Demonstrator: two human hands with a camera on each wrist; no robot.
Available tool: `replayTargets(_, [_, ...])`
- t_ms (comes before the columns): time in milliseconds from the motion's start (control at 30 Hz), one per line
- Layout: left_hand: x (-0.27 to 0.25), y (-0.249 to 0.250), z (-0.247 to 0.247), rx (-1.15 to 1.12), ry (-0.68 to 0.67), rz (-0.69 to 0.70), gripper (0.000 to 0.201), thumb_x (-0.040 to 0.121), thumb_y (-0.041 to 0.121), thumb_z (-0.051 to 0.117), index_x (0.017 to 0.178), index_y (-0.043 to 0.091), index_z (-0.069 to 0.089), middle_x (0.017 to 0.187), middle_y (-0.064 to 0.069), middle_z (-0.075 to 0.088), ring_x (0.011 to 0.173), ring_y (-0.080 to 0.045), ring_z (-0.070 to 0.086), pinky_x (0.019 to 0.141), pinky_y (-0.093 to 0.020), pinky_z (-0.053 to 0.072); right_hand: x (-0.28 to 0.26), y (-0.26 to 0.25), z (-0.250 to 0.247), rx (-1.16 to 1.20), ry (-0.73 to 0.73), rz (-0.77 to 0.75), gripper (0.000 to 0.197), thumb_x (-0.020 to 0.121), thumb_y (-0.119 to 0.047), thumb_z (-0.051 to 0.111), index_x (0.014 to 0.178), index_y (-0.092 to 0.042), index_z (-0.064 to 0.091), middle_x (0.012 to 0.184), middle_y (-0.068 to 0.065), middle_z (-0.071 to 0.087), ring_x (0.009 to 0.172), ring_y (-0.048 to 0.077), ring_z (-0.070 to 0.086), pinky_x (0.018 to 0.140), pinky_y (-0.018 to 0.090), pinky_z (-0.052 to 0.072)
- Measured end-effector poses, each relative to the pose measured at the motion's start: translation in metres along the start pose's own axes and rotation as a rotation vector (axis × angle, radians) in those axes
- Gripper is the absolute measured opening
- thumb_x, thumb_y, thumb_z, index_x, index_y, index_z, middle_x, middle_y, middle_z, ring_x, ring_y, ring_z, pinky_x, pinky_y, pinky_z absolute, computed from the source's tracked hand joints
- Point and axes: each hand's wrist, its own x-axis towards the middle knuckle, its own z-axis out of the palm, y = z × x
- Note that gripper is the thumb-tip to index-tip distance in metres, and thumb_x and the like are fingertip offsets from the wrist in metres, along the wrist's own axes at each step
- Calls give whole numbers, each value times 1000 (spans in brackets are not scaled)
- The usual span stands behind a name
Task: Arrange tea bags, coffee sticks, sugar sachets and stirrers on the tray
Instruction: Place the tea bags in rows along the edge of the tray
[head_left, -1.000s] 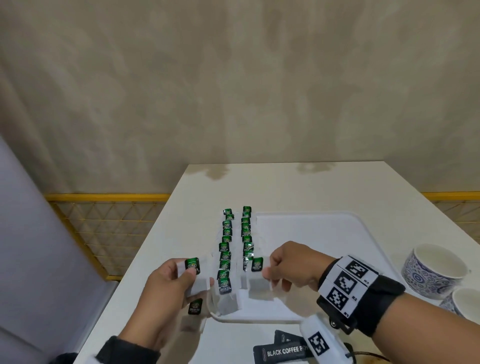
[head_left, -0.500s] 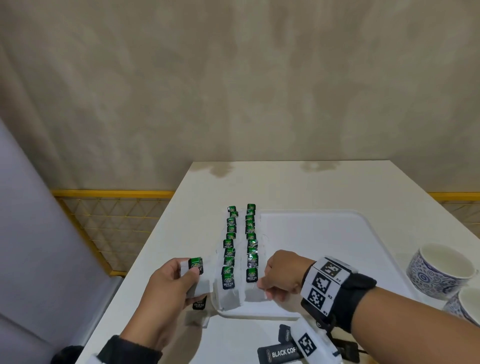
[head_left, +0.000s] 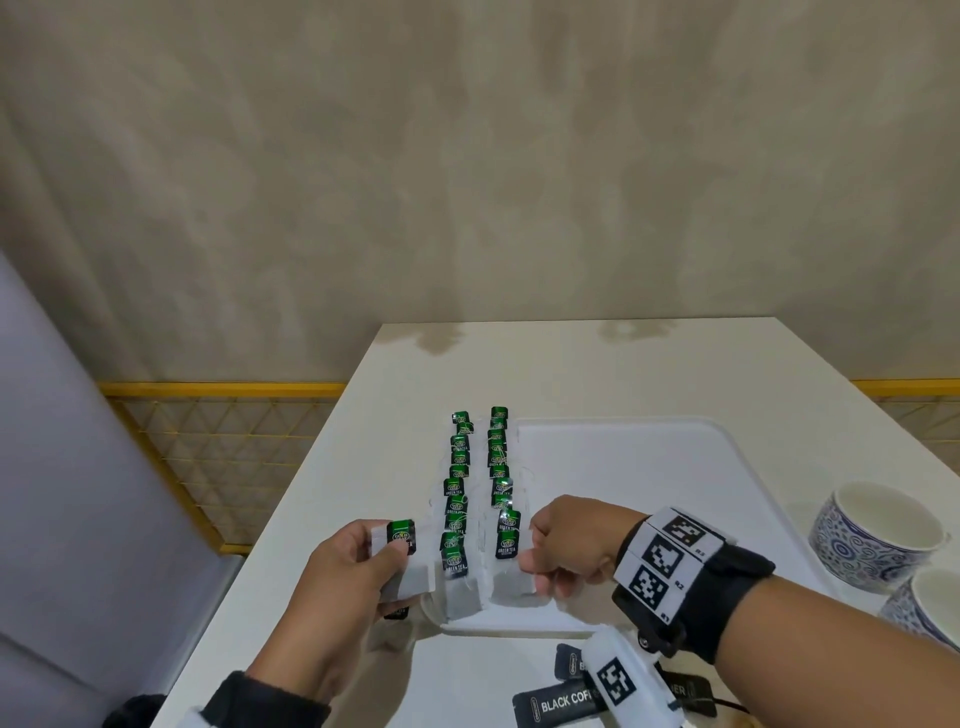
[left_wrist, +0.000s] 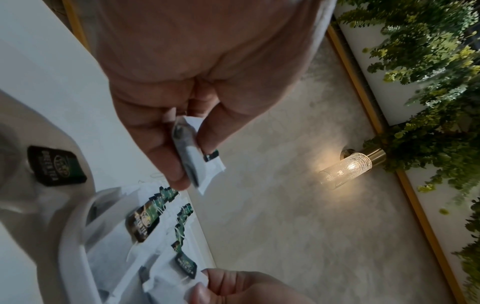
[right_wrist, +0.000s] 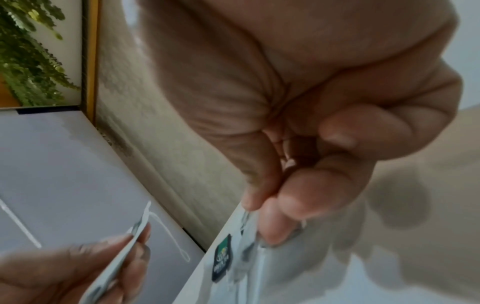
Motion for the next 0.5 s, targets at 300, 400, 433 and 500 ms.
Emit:
replayTargets(300, [3, -3, 2, 27, -7, -35, 12, 96, 5, 51, 99, 4, 63, 96, -16, 69, 79, -28, 64, 78, -46, 55, 5, 7, 1, -44, 1, -10, 19, 92, -22, 65, 79, -13, 56, 68, 0, 69, 42, 8, 50, 36, 14, 33])
replayTargets(400, [3, -3, 2, 36, -11, -37, 12, 95, 5, 53, 99, 4, 64, 96, -16, 71, 79, -28, 65, 77, -46, 56, 11, 5, 5, -84, 6, -5, 16, 91, -25, 65, 83, -12, 61, 70, 0, 69, 46, 10, 51, 50, 20, 41])
replayTargets(433, [3, -3, 2, 42, -11, -35, 11, 94, 6, 54, 99, 4, 64, 96, -16, 71, 79, -28, 65, 77, -45, 56, 12, 4, 6, -91, 7, -2, 16, 91, -25, 65, 85, -11, 62, 69, 0, 69, 47, 10, 52, 53, 22, 42])
replayTargets(500, [3, -3, 2, 48, -15, -30, 11, 93, 6, 56, 99, 4, 65, 96, -16, 72, 79, -27, 65, 73, -42, 55, 12, 3, 7, -128, 20, 2, 16, 91, -25, 64, 82, -11, 63, 63, -2, 67, 46, 10, 53, 50, 20, 42])
